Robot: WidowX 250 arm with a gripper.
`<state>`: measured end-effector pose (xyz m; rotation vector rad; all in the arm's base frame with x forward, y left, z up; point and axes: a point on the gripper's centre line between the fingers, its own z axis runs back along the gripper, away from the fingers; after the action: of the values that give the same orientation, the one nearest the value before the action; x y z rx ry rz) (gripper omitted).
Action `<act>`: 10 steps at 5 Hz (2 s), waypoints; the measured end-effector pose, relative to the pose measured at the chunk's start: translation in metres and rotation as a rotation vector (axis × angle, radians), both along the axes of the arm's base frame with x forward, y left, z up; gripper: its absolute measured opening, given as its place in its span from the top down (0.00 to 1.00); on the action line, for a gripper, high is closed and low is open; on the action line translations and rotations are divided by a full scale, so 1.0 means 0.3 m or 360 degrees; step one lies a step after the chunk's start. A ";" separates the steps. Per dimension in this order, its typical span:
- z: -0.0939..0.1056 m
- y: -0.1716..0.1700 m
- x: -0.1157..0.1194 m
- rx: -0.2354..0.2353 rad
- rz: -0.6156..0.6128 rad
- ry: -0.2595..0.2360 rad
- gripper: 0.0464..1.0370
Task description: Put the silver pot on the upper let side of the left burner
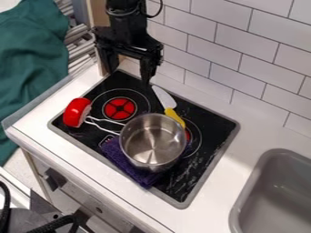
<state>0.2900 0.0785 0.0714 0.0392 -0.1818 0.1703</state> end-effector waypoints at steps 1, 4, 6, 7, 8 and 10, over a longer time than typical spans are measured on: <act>-0.033 -0.006 -0.017 -0.0018 0.0014 0.0056 0.03; -0.018 -0.240 -0.114 -0.0072 -0.0006 0.0061 0.03; -0.150 -0.320 -0.163 -0.0138 0.0000 0.0197 0.03; -0.226 -0.310 -0.150 -0.0104 -0.0020 0.0211 0.03; -0.284 -0.299 -0.147 -0.0066 -0.0028 0.0234 0.03; -0.317 -0.294 -0.132 -0.0043 -0.0098 0.0218 0.37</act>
<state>0.2505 -0.0098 -0.0238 0.0185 -0.0441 0.1082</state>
